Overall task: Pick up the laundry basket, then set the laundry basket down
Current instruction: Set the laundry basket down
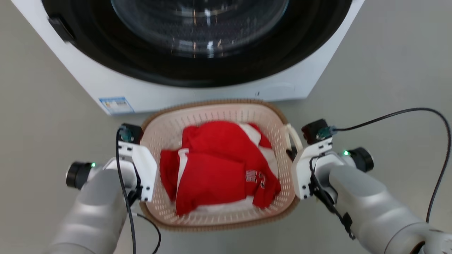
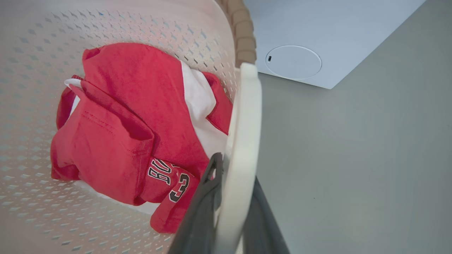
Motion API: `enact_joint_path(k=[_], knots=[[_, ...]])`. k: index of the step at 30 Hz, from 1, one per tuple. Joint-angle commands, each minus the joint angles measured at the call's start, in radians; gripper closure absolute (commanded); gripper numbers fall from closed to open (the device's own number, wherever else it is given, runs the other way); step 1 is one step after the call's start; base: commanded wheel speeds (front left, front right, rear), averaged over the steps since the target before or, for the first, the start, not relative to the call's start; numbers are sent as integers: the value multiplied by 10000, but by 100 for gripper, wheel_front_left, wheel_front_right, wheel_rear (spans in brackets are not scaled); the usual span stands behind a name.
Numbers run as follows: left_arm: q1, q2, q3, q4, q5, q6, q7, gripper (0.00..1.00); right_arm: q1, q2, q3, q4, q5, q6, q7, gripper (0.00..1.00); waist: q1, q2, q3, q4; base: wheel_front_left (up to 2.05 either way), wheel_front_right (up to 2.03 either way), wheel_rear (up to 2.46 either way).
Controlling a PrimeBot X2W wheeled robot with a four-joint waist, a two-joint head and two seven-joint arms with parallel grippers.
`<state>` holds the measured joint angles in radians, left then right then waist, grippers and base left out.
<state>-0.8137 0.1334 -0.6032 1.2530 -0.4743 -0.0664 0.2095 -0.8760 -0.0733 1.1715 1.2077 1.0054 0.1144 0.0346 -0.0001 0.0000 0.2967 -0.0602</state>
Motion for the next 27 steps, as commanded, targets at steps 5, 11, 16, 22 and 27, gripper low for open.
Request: enact_joint_path(k=[5, 11, 16, 22, 27], knots=[[-922, 378, 142, -215, 205, 317, -745, 100, -665, 205, 46, 128, -267, 163, -1134, 100, 1, 0, 1767, 144, 0, 0, 0], [-1516, 374, 88, -160, 294, 550, -1470, 100, -1247, 217, -20, 494, -456, 163, -2052, 100, 1, 0, 2962, 250, 0, 0, 0], [-1959, 371, 35, -97, 342, 622, -1962, 100, -1710, 221, -118, 677, -569, 163, -2441, 100, 1, 0, 3906, 319, 0, 0, 0], [-2574, 335, 57, -66, 332, 767, -2936, 100, -2249, 151, -452, 795, -654, 163, -2794, 100, 1, 0, 4952, 380, 0, 0, 0], [-2854, 346, 89, 65, 247, 778, -3101, 100, -2500, 123, -692, 819, -725, 163, -2894, 100, 1, 0, 5449, 385, 0, 0, 0]])
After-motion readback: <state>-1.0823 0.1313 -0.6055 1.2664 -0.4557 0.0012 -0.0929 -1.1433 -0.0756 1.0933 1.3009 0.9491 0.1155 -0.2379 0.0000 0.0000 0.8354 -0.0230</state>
